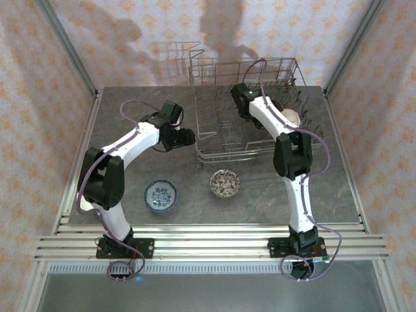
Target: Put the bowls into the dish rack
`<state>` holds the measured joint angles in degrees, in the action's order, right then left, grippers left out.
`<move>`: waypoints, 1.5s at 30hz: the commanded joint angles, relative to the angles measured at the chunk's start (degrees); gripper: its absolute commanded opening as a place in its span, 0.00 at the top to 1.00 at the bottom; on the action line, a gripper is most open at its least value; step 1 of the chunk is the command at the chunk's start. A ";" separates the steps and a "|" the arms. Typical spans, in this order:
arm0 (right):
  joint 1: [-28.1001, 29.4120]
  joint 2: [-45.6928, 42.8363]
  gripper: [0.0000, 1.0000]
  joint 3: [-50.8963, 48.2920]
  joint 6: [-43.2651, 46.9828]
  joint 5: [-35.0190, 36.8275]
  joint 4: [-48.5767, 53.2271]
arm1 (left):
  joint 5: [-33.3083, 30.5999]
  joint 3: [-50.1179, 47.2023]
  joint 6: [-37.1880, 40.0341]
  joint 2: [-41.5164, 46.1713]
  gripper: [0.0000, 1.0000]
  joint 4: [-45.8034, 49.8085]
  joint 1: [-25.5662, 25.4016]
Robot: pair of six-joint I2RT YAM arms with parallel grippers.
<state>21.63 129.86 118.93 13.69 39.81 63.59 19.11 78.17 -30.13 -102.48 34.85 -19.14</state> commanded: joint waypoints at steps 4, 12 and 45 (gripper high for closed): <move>-0.13 -3.16 0.34 -3.05 6.74 -10.99 -4.50 | 0.63 -0.65 -0.54 1.14 0.32 -1.44 -0.50; -0.36 -8.54 0.29 -6.04 11.72 -19.90 -3.15 | 2.06 0.49 0.73 -0.66 0.32 -1.02 -0.45; -3.59 -6.14 0.13 3.66 20.92 -32.25 -3.31 | 3.72 9.45 4.74 -5.22 0.32 5.95 -0.39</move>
<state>19.53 123.09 120.18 33.41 8.51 59.96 20.60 85.45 -25.56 -106.74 42.65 -18.70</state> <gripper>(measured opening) 0.875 0.683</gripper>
